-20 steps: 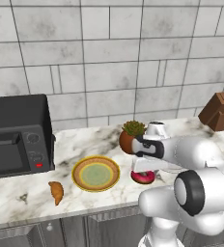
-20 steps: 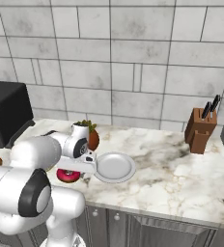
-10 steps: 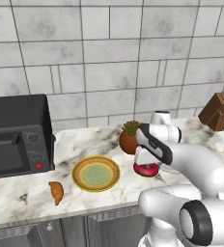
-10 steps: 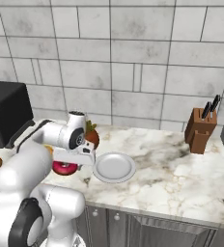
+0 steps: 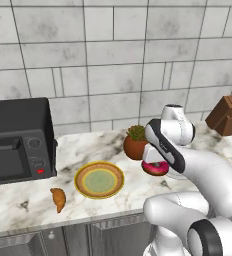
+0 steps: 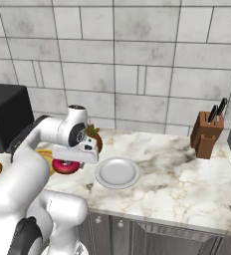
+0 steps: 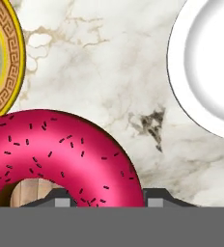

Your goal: Place the pastries on the plates.

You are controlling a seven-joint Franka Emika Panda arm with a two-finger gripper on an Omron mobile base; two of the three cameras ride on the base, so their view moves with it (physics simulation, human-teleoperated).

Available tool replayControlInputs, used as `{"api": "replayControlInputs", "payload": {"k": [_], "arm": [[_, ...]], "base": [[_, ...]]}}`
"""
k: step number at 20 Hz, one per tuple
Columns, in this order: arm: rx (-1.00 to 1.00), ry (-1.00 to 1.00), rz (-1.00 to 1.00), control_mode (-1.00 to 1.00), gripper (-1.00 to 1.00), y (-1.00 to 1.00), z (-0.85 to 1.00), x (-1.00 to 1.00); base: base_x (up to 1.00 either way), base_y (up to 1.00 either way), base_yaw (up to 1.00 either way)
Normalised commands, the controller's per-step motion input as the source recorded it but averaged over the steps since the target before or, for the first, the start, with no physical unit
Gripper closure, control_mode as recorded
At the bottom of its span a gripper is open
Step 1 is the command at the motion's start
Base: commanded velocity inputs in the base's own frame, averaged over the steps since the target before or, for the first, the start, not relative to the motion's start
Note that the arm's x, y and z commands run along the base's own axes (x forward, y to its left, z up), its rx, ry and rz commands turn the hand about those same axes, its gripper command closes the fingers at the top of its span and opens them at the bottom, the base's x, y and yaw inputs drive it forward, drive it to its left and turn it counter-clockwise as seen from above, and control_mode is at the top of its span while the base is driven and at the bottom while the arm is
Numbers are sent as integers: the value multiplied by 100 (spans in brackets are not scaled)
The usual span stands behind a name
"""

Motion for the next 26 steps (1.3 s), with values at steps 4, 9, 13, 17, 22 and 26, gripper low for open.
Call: {"api": "replayControlInputs", "payload": {"k": [4, 9, 13, 17, 22, 26], "arm": [[0, -3, 0, -100, 100, -43, 0, 0], [0, -5, 0, -100, 100, -55, 0, 0], [0, -3, 0, -100, 100, -55, 0, 0], [0, -3, 0, -100, 100, -45, 0, 7], [0, 0, 0, -100, 100, -31, 0, 35], [0, -3, 0, -100, 100, -28, -4, 45]], "base": [[0, 0, 0], [0, 0, 0], [0, 0, 0], [0, 0, 0], [0, 0, 0], [0, 0, 0]]}}
